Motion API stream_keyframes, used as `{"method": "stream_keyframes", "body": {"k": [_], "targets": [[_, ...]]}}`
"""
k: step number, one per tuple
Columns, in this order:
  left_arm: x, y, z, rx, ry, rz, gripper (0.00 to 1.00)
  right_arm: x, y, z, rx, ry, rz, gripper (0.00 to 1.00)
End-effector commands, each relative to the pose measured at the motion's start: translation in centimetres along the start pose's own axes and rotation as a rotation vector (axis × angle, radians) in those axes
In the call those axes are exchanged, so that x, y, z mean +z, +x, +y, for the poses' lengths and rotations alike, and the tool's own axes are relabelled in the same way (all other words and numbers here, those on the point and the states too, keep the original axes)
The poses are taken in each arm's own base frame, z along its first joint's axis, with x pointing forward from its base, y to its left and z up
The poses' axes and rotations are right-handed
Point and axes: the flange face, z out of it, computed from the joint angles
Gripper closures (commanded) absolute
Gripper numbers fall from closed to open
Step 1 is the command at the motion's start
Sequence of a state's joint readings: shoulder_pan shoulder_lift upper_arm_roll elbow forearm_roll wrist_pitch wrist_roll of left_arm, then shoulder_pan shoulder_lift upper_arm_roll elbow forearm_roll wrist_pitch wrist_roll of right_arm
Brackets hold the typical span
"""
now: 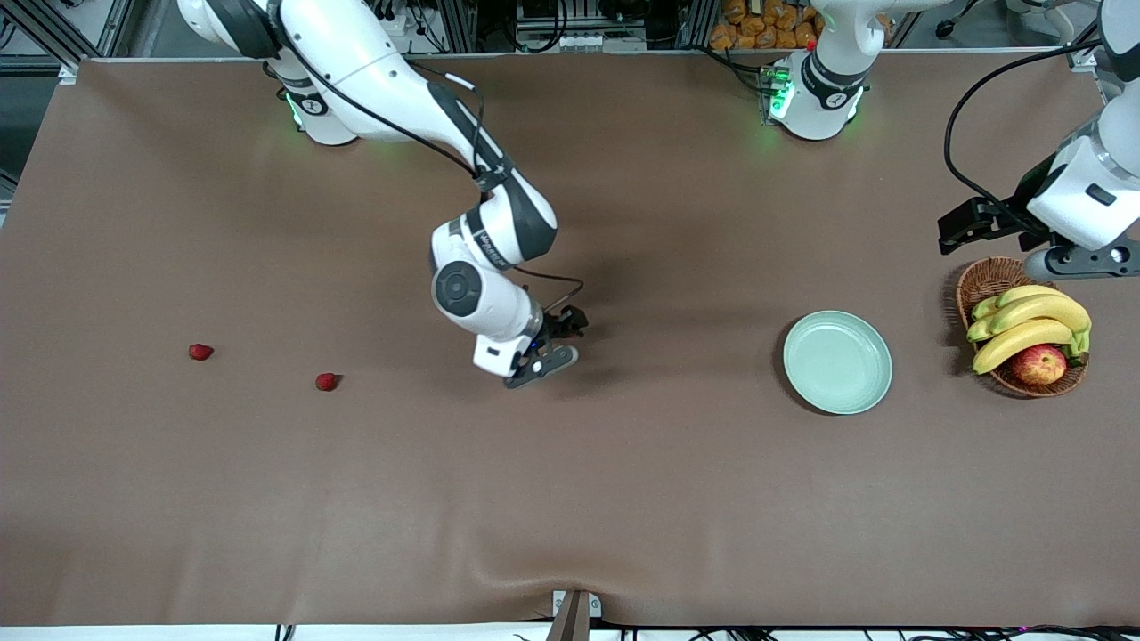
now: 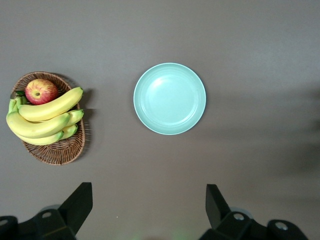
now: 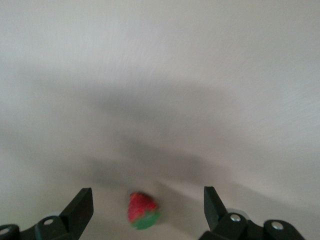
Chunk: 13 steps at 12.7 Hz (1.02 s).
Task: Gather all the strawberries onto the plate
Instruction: 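Carry the strawberry with the right gripper to mid-table and release it, then grasp a second strawberry with the right gripper while the left gripper grasps the first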
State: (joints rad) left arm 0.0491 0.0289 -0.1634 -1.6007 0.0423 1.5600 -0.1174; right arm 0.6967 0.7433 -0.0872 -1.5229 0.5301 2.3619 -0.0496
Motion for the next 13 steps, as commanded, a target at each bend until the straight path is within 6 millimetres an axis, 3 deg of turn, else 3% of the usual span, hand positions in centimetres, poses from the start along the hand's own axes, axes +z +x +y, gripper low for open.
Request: {"method": "stream_keyframes", "body": {"k": [1,3,5,7,9,11,13], "targets": [[1.2,0.6,2.9,0.043,0.001,-0.010,0.00,-7.4,1.5,5.1,0.099,0.032,0.002,0.00],[1.8,0.9,4.0,0.049,-0.001,-0.014,0.00,-12.0,2.0,10.3,0.165,0.037,0.002,0.00],[3.5,1.8,7.2,0.043,-0.011,-0.021,0.00,-15.5,1.3,16.3,0.227,0.010,-0.012,0.00],[5.8,2.1,14.0,-0.030,-0.021,-0.002,0.00,-16.9,0.5,20.9,0.224,-0.097,-0.058,0.00],[9.2,1.4,22.2,-0.156,-0.035,0.003,0.00,-16.9,0.1,24.5,0.206,-0.208,-0.079,0.00],[13.4,1.1,29.5,-0.302,-0.072,0.010,0.00,-16.3,-0.4,27.6,0.201,-0.280,-0.108,0.00],[18.8,-0.6,36.8,-0.469,-0.108,-0.006,0.00,-14.5,-1.3,30.1,0.219,-0.301,-0.148,0.00]]}}
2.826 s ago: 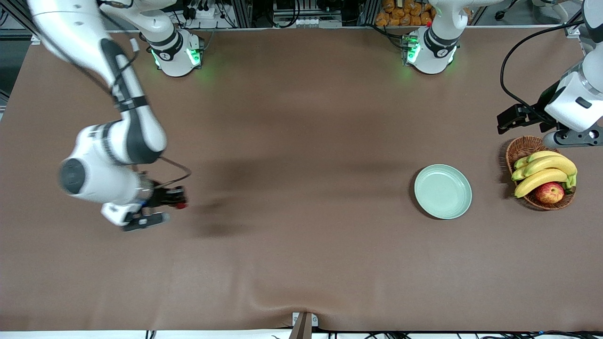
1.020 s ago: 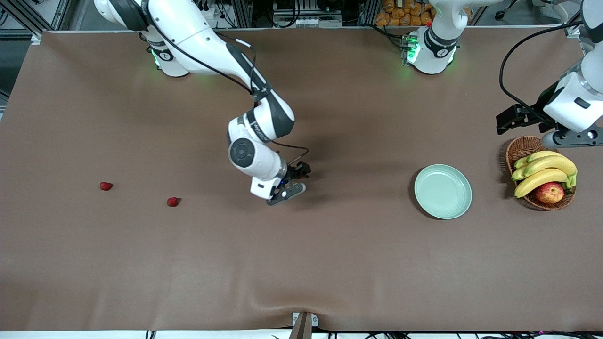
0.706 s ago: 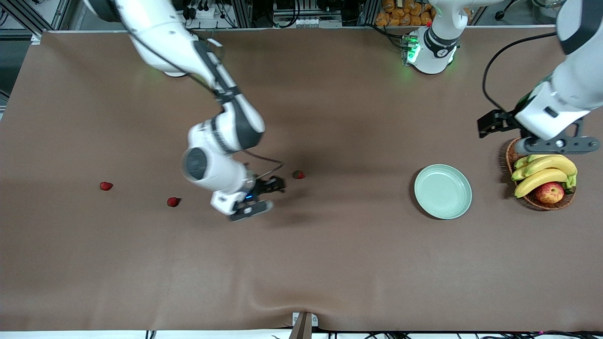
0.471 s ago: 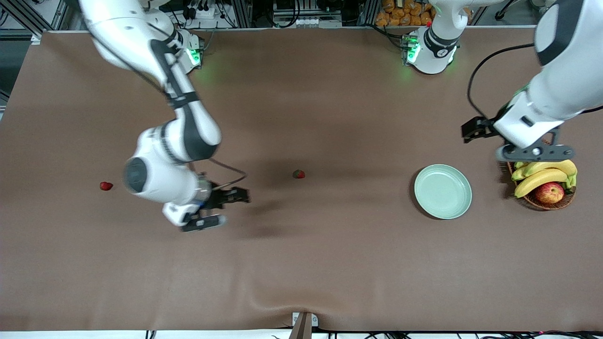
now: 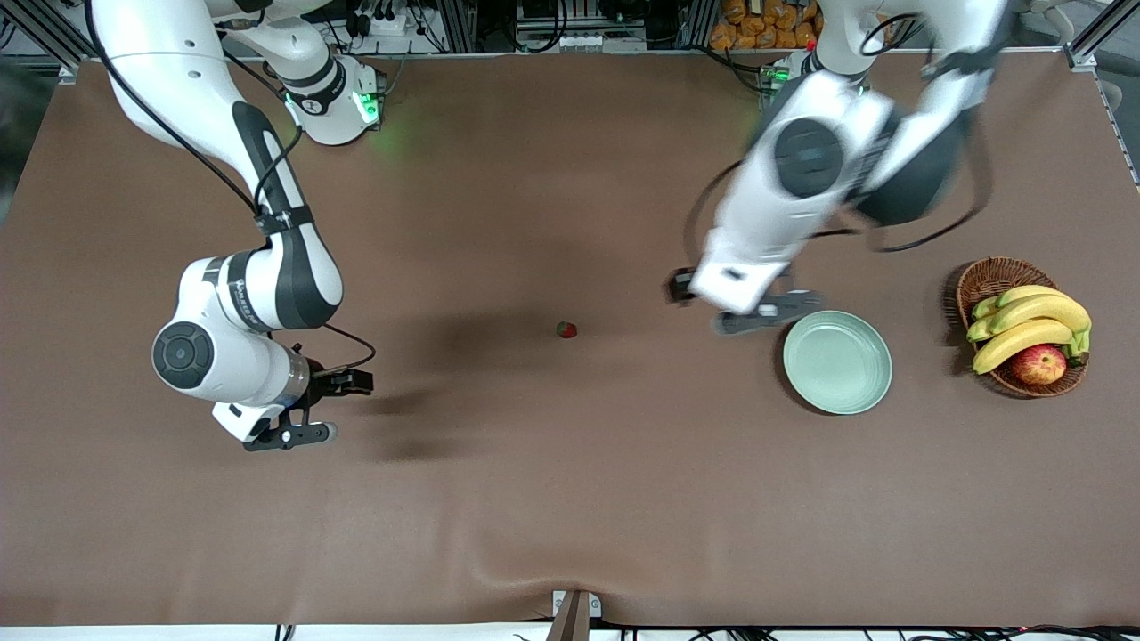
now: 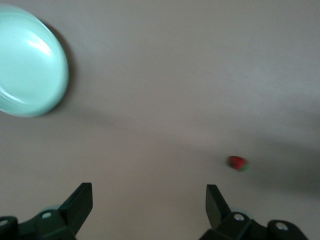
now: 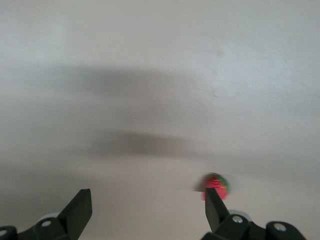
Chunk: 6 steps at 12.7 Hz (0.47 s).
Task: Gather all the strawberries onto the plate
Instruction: 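Grasp a second strawberry with the right gripper while the left gripper grasps the first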
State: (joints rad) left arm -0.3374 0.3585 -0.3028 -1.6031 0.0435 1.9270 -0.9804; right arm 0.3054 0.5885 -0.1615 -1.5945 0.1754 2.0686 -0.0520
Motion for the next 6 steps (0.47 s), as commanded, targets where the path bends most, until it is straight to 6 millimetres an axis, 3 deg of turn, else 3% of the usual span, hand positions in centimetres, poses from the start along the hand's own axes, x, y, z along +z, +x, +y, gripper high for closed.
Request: {"method": "stream_keyframes", "body": {"k": [1,3,6], "targets": [[7.0,-3.1,6.2,-0.229,-0.040,-0.007,0.00,3.0,-0.1,2.6,0.016,-0.029,-0.035,0.00],[12.4,-4.9,9.0,-0.378,-0.027,0.013,0.00,4.4,0.0,4.9,0.040,-0.037,-0.039,0.00],[16.7,-6.4,12.4,-0.649,-0.089,0.007,0.00,6.6,-0.2,7.0,0.066,-0.045,-0.072,0.00]]}}
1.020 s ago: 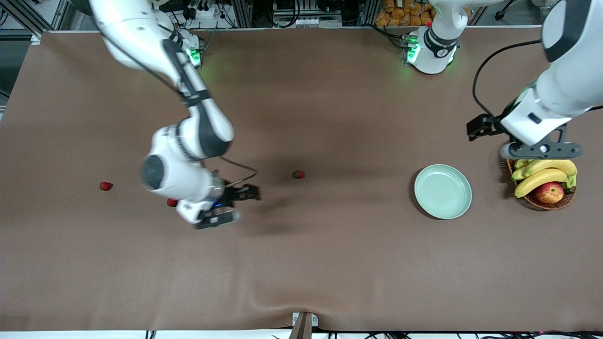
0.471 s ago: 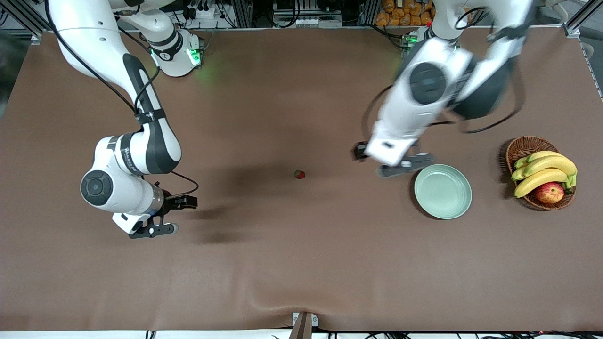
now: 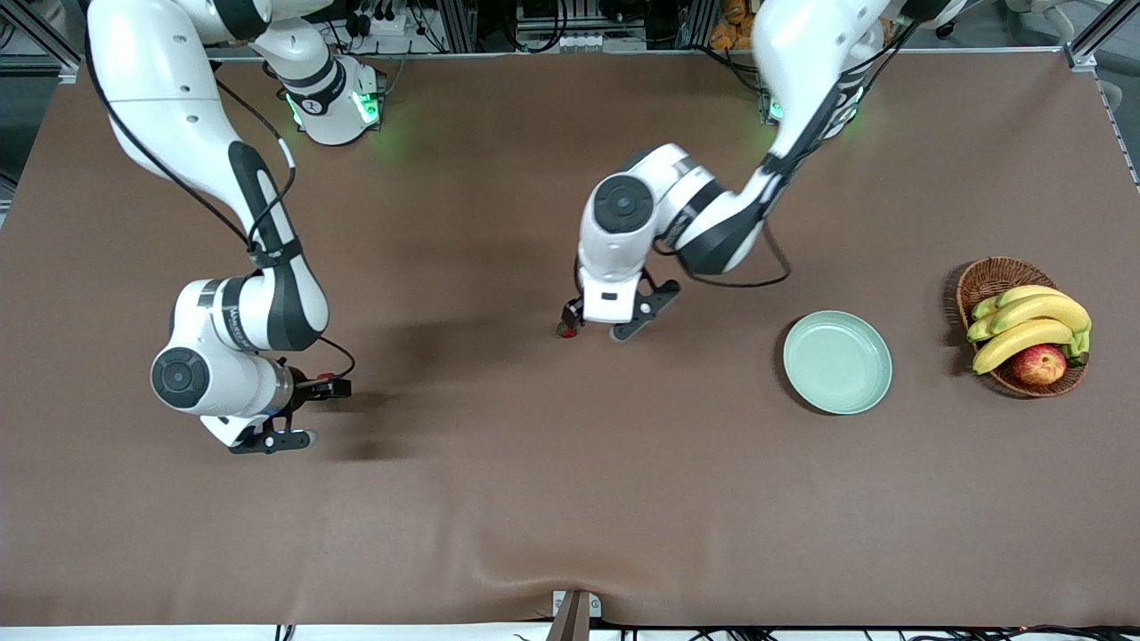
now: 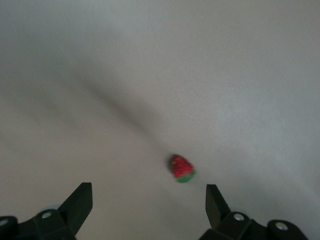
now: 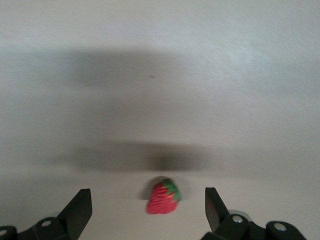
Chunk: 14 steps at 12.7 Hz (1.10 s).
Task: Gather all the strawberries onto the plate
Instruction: 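Grasp a second strawberry with the right gripper while the left gripper grasps the first, then lift the strawberry with the left gripper toward the green plate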
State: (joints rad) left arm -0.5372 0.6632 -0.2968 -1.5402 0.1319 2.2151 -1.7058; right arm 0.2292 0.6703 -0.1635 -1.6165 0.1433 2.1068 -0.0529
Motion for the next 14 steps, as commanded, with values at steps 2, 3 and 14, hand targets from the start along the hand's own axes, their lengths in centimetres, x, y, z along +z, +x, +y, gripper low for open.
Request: {"method": "stream_keyframes", "body": {"k": [2,3,14], "targets": [[4.1,-1.5,2.1,-0.227,-0.053,-0.023,0.00,2.4,-0.5,2.2,0.020,-0.008,-0.041,0.00],[4.6,-2.4,2.0,-0.239,-0.056,-0.028,0.00,3.2,-0.9,2.4,0.023,-0.008,-0.058,0.00],[9.4,-2.2,1.5,-0.283,-0.035,-0.032,0.25,5.3,-1.9,1.1,0.006,-0.007,-0.108,0.39]]}}
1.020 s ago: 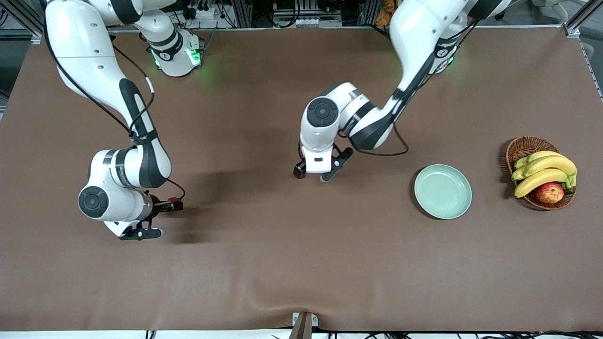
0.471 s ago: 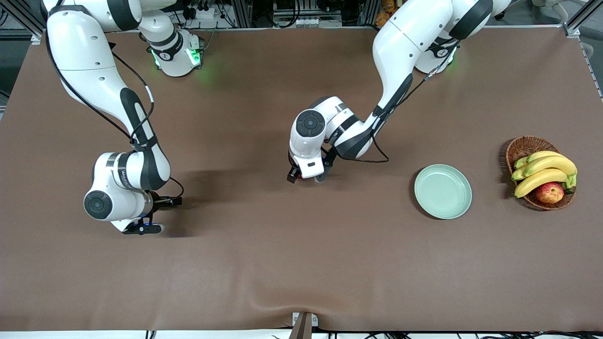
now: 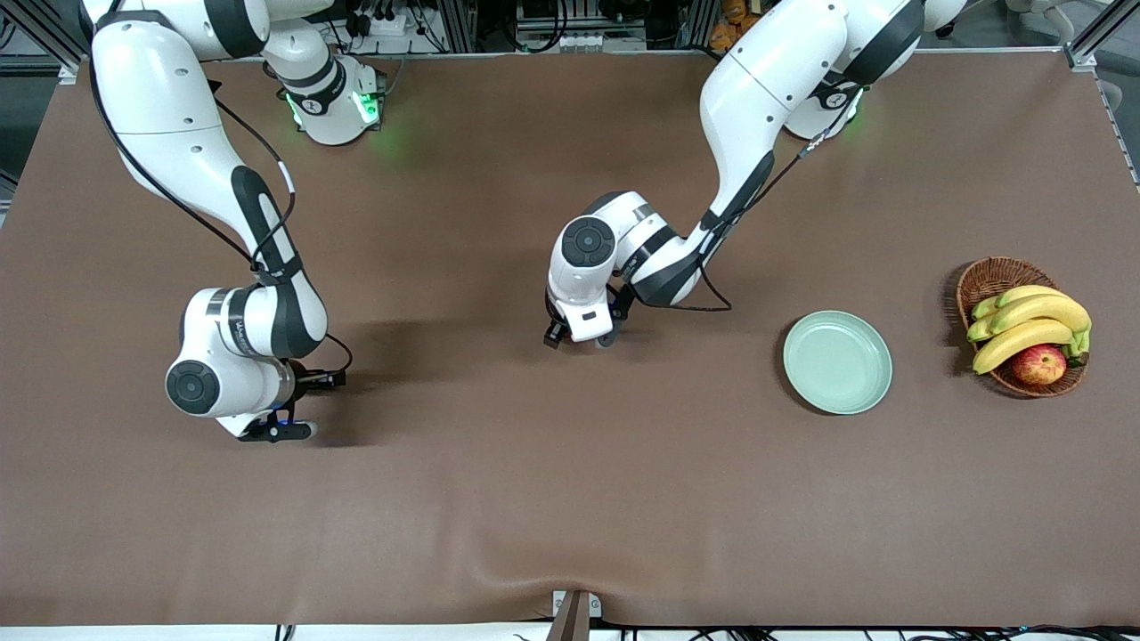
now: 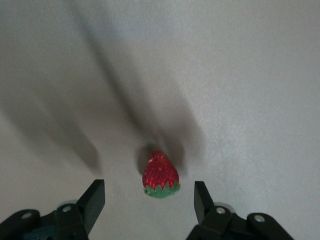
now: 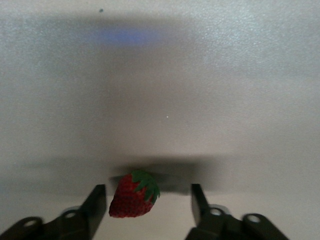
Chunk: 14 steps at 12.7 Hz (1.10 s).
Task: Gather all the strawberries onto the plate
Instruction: 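Lift the strawberry with the left gripper toward the green plate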
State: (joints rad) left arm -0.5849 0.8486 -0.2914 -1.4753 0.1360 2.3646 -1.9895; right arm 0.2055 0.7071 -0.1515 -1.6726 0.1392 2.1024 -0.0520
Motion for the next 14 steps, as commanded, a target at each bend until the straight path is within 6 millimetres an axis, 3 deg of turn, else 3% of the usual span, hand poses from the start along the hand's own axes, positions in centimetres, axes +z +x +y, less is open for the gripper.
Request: {"method": "stream_keyframes", "body": {"k": [1,4,6,7,9,10,12,14], "targets": [[0.7,0.0,0.5,-0.018,-0.016,0.018,0.28,0.3,-0.3,-0.3,-0.013,-0.009,-0.011,0.45],[1.1,0.3,0.4,-0.023,-0.010,0.020,0.40,0.0,-0.2,-0.4,-0.012,-0.007,-0.004,0.66],[1.3,0.3,0.4,-0.025,-0.009,0.018,0.54,-0.4,-0.2,-0.7,-0.010,-0.003,0.003,0.77],[1.4,0.3,0.5,-0.025,-0.015,0.015,0.65,-1.2,0.0,-1.2,-0.012,-0.001,0.018,0.80],[1.1,0.4,0.6,-0.022,-0.019,0.014,1.00,-4.0,0.9,-2.0,-0.023,0.006,0.074,0.84],[0.3,0.3,0.8,-0.008,-0.033,0.015,1.00,-5.5,1.3,-2.6,-0.029,0.014,0.101,0.87],[-4.5,2.7,2.1,-0.003,-0.073,0.067,1.00,-8.2,1.1,-4.5,-0.031,0.065,0.146,0.91],[-10.7,6.5,2.6,0.087,-0.018,0.128,1.00,-10.4,0.9,-7.1,-0.017,0.158,0.180,0.91]]}}
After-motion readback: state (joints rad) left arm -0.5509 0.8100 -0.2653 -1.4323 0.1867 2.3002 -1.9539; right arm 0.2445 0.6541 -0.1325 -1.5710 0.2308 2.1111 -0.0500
